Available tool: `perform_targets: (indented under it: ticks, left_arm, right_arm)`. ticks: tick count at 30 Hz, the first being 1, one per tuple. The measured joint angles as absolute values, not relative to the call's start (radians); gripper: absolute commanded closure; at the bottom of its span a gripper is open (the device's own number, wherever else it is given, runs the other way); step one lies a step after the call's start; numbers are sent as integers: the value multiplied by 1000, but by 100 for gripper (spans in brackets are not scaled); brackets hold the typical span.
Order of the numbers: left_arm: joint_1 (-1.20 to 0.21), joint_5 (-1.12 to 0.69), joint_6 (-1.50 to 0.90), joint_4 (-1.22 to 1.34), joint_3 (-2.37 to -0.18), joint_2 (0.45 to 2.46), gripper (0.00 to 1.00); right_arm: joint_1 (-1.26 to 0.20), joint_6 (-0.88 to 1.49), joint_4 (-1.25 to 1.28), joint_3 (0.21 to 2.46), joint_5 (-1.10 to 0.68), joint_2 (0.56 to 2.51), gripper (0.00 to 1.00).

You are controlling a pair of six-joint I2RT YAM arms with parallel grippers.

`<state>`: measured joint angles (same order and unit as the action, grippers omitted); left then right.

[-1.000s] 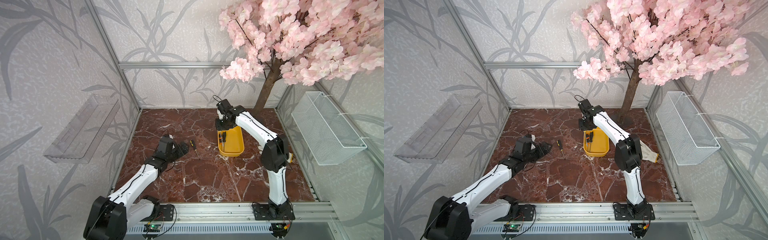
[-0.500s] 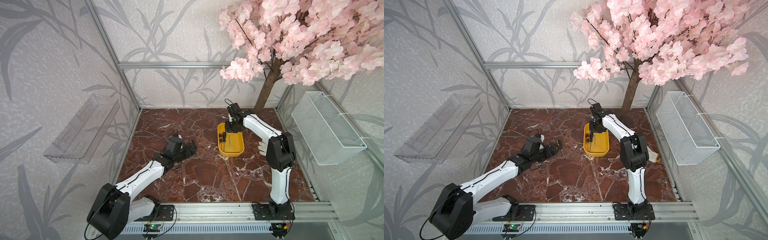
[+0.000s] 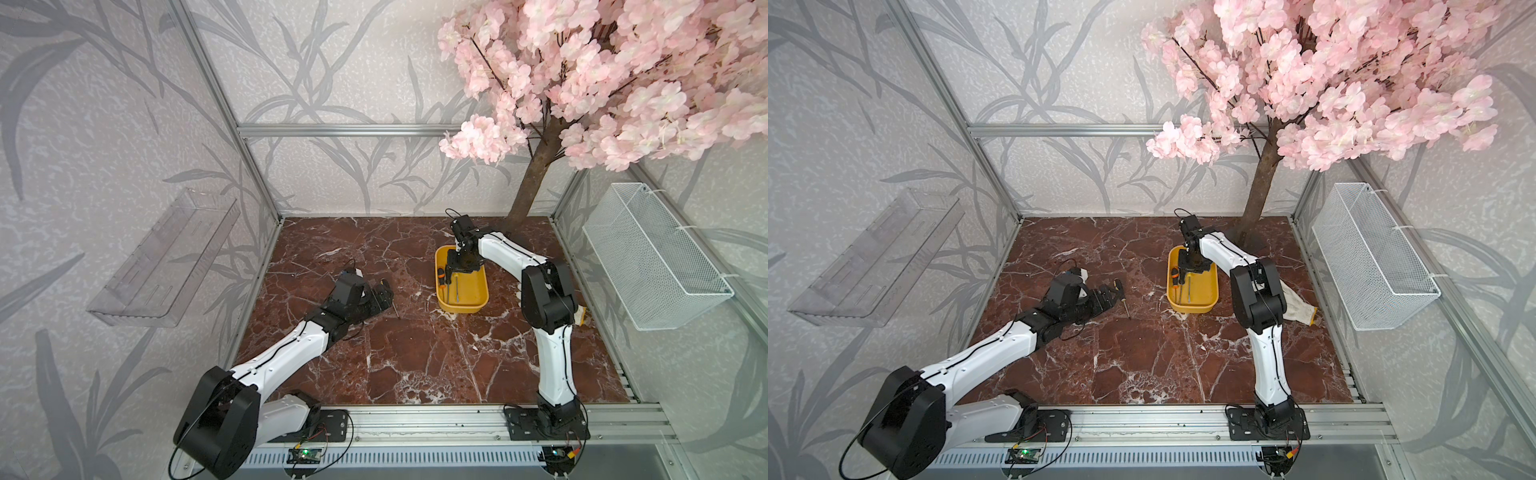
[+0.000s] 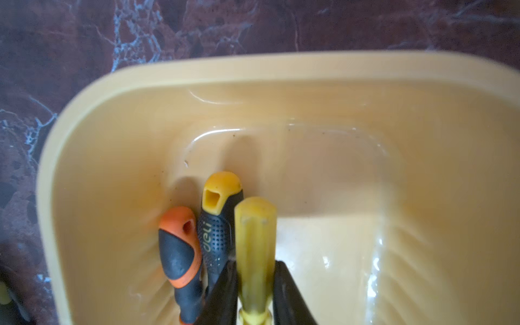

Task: Put the screwdriver on the desktop into the storage box
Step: Place the screwdriver in the storage box.

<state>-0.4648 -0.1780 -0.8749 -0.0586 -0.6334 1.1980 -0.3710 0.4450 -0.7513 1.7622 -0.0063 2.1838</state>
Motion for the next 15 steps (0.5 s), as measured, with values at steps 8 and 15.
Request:
perform_targets:
  ticks: [8,15]
  left_arm:
    - [-465,-175,-873,-59,-633,1198,10]
    - [-464,-162,-864,-59,-633,1198,10]
  right_arm:
    - [-371,449,-752,1764,0,2183,56]
    - [-371,448,-754,1763,-1,2154,54]
